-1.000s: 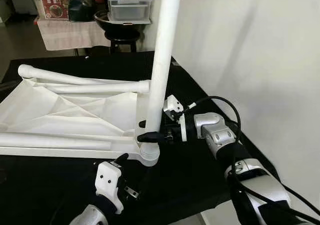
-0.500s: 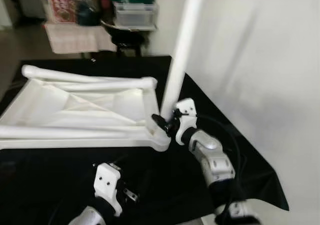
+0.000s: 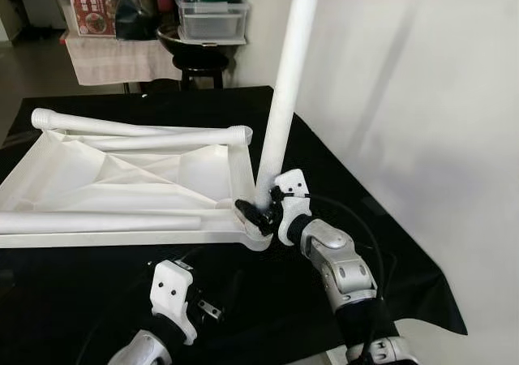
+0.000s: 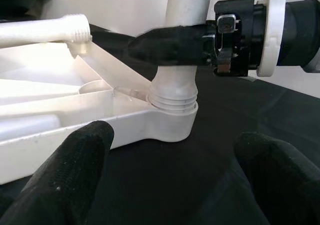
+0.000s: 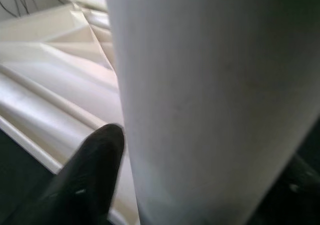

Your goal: Building children table

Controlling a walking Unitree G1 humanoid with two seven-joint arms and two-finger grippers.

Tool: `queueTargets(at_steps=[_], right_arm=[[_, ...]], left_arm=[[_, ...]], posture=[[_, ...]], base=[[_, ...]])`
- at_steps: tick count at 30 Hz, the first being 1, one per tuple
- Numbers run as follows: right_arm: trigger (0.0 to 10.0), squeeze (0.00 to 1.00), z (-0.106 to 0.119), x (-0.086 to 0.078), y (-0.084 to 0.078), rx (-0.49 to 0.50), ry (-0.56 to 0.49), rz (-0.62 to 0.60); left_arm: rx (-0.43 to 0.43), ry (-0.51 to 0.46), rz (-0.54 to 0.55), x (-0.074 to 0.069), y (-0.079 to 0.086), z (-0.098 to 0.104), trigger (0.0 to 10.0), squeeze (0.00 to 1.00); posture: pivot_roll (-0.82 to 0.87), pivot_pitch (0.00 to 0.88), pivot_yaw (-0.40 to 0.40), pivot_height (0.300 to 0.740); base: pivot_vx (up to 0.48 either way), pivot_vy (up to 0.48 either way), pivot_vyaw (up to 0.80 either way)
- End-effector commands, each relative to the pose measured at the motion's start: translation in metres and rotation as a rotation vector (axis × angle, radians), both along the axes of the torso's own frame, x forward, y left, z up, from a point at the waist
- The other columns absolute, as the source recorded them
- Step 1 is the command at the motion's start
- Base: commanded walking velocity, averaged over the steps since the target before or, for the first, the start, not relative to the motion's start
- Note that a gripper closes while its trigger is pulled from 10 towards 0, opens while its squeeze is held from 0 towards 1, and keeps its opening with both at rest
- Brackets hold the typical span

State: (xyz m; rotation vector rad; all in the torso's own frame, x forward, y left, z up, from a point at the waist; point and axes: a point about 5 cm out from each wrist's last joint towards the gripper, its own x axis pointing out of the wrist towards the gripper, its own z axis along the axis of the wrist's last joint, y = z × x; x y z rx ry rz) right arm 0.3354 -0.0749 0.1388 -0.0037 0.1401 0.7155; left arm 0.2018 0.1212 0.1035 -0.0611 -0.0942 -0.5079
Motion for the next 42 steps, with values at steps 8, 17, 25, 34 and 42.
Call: queueTargets(at_steps=[8, 17, 25, 34, 42], right_arm=[[10.0, 1.0, 0.057, -0.004, 0.013, 0.016, -0.177, 0.699], [9.9, 0.0, 0.061, 0.005, 0.019, -0.081, -0.125, 0.873], [0.0, 0.0, 0.058, 0.005, 0.016, -0.085, -0.068, 1.005], [0.0, 0.0, 0.042, 0.011, 0.003, -0.063, -0.088, 0.789], [0.0, 0.0, 0.002, -0.005, 0.011, -0.105, -0.071, 0.036]], left_arm=[[-0.006, 0.011, -0.007, 0.001, -0.001, -0.003, 10.0, 0.0], [-0.006, 0.011, -0.004, -0.001, -0.002, -0.003, 10.0, 0.0], [-0.009, 0.012, -0.004, -0.002, -0.003, -0.003, 10.0, 0.0], [-0.014, 0.013, -0.007, -0.002, -0.004, -0.002, 10.0, 0.0], [-0.011, 0.012, -0.004, -0.003, -0.001, -0.002, 10.0, 0.0]], posture=[[-0.06, 0.0, -0.113, 0.74], [-0.04, 0.0, -0.121, 0.74], [-0.04, 0.0, -0.121, 0.74], [-0.06, 0.0, -0.116, 0.74], [-0.07, 0.0, -0.119, 0.74]], base=[[0.0, 0.0, 0.0], [0.0, 0.0, 0.0], [0.0, 0.0, 0.0], [0.0, 0.0, 0.0], [0.0, 0.0, 0.0]])
